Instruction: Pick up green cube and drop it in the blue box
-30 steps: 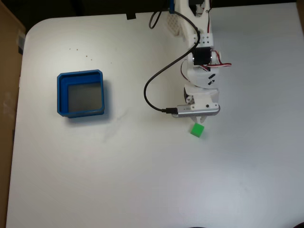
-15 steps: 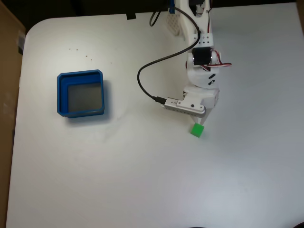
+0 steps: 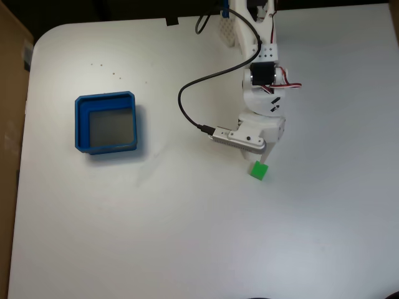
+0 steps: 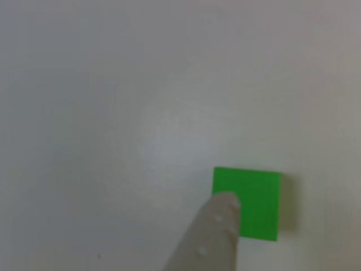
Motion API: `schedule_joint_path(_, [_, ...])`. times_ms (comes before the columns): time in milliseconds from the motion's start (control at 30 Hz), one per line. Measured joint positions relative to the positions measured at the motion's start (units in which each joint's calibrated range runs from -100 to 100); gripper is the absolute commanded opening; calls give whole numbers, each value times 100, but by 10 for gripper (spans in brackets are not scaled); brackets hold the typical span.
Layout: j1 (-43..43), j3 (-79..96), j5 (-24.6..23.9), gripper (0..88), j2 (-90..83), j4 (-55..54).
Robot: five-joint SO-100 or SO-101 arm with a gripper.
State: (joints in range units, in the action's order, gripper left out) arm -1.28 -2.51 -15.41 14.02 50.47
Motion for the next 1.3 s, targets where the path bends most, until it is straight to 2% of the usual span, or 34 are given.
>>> schedule_joint_path(300, [0,0,0,298,0,0])
schedule_joint_path(633, [0,0,-269,299,0,0])
schedule_joint_path(1300, [128,-645,-269,328,866,0])
